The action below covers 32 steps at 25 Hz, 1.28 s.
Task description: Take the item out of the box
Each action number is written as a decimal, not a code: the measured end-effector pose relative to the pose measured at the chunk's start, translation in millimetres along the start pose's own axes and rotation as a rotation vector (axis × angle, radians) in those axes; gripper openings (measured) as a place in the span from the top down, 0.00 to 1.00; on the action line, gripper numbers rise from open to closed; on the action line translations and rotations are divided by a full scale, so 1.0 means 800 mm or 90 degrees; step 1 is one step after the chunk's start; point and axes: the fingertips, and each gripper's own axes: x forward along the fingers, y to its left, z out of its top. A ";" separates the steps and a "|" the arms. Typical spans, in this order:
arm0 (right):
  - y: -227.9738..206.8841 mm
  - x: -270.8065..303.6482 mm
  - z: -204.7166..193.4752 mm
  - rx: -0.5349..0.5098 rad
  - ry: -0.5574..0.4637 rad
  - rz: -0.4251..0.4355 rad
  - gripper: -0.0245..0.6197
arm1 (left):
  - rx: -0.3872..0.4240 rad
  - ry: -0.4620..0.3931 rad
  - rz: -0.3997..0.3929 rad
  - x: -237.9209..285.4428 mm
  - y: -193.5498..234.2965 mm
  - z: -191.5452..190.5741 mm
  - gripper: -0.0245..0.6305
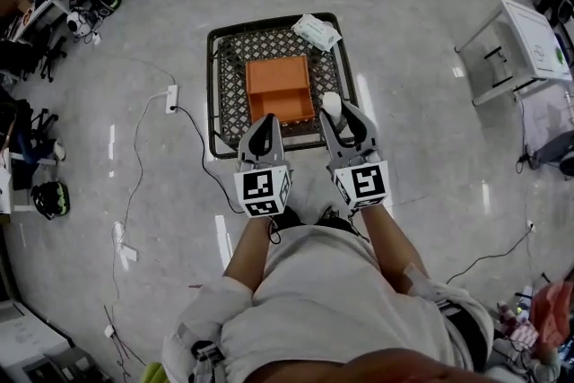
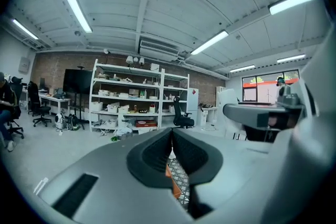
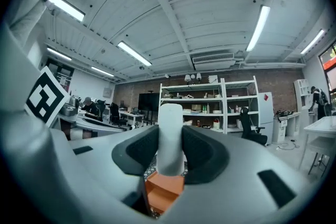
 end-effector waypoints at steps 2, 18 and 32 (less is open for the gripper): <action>0.003 -0.004 0.011 -0.008 -0.014 0.008 0.76 | 0.001 -0.013 0.004 -0.009 0.000 0.012 0.95; 0.025 -0.004 0.050 -0.035 -0.042 0.029 0.76 | 0.016 -0.059 0.006 -0.039 0.004 0.051 0.95; 0.037 -0.005 0.056 -0.049 -0.047 0.028 0.76 | 0.020 -0.059 0.001 -0.042 0.004 0.051 0.95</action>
